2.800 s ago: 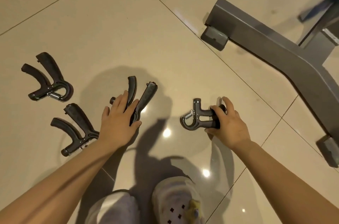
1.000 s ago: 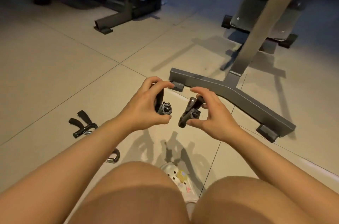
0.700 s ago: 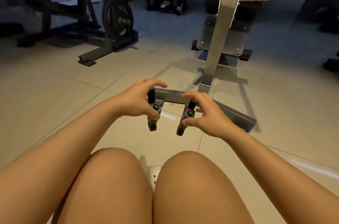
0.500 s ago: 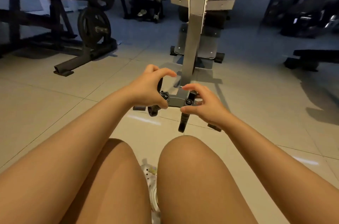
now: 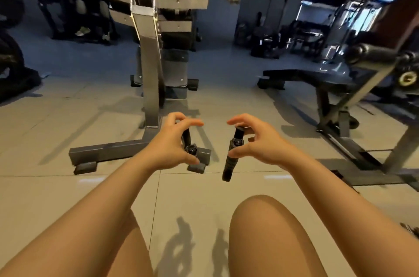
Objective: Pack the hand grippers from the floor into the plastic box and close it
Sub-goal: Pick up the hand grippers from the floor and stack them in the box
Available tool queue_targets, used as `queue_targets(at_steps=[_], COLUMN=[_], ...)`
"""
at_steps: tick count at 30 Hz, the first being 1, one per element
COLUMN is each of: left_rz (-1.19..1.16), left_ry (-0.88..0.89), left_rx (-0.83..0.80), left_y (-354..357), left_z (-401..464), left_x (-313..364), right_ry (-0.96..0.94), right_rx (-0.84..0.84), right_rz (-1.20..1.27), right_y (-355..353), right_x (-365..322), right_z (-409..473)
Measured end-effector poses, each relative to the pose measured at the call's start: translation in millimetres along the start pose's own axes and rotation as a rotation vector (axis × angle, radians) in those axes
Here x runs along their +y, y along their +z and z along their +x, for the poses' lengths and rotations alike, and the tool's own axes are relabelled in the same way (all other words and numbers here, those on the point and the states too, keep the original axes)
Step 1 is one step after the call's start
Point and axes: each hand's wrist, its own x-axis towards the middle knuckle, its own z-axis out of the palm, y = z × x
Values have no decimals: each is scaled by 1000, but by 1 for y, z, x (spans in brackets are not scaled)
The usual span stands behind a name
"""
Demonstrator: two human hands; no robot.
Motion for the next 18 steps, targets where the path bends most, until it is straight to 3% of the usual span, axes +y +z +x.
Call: queue_targets(at_steps=[8,18], left_rz=[83,207], left_ry=[100,499], left_rx=[-166,-301], left_y=[69,119], left_z=[42,46], left_x=[52,199], right_ry=[159,327], right_rx=[191,452], right_rz=[-71,-109], right_y=[-69,-135], right_x=[73,96], right_z=[-64,-195])
